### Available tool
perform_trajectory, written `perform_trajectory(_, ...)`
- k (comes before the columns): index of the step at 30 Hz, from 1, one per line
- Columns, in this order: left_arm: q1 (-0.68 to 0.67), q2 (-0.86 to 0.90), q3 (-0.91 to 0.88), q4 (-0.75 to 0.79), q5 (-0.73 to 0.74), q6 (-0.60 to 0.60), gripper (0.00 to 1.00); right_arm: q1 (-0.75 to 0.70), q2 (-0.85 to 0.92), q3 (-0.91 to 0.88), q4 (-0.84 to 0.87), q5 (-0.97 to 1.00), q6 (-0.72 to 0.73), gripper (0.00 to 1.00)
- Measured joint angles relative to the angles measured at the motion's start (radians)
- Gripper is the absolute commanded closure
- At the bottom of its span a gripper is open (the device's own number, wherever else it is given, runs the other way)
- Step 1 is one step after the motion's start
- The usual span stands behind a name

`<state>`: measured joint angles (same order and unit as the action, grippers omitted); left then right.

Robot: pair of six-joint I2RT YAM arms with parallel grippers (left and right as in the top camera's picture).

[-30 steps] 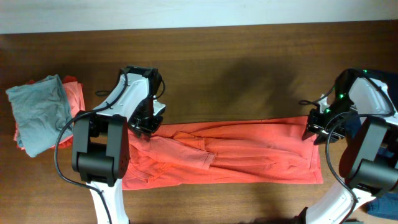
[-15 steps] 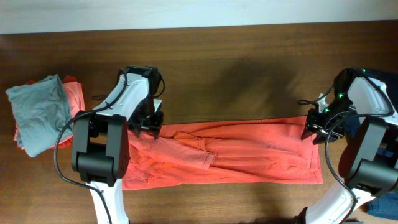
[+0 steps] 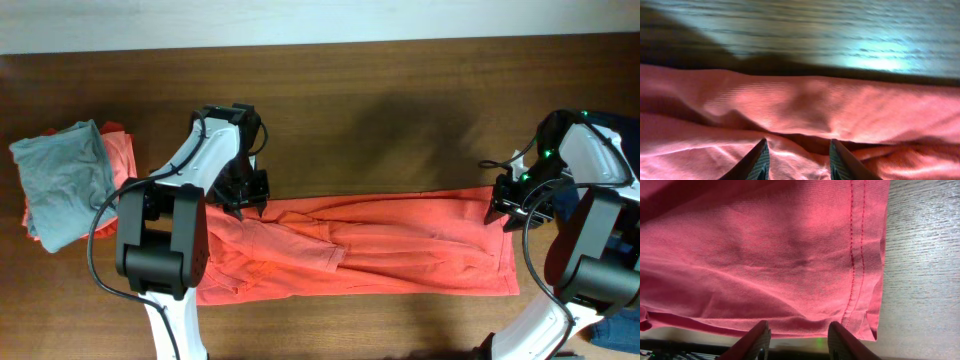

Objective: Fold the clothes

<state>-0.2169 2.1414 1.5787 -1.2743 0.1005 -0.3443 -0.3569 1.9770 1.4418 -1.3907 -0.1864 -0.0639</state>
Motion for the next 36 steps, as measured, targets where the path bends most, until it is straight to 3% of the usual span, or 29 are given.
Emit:
perform_trajectory(16, 0.000, 0.000, 0.000, 0.006, -0.056, -0.098, 0.51, 0.000, 0.000, 0.000, 0.000, 0.000, 0.000, 0.57)
perform_trajectory(17, 0.000, 0.000, -0.002, 0.013, -0.056, -0.099, 0.56, 0.000, 0.000, 0.000, 0.000, 0.000, 0.000, 0.57)
perform_trajectory(18, 0.000, 0.000, -0.007, 0.023, -0.056, -0.101, 0.76, 0.000, 0.000, 0.000, 0.000, 0.000, 0.000, 0.57)
perform_trajectory(20, 0.000, 0.000, -0.024, 0.032, -0.056, -0.109, 0.99, 0.000, 0.000, 0.000, 0.000, 0.000, -0.001, 0.57)
perform_trajectory(36, 0.006, -0.034, -0.011, -0.103, -0.108, -0.109, 1.00, 0.000, 0.000, 0.000, 0.000, 0.000, -0.002, 0.57)
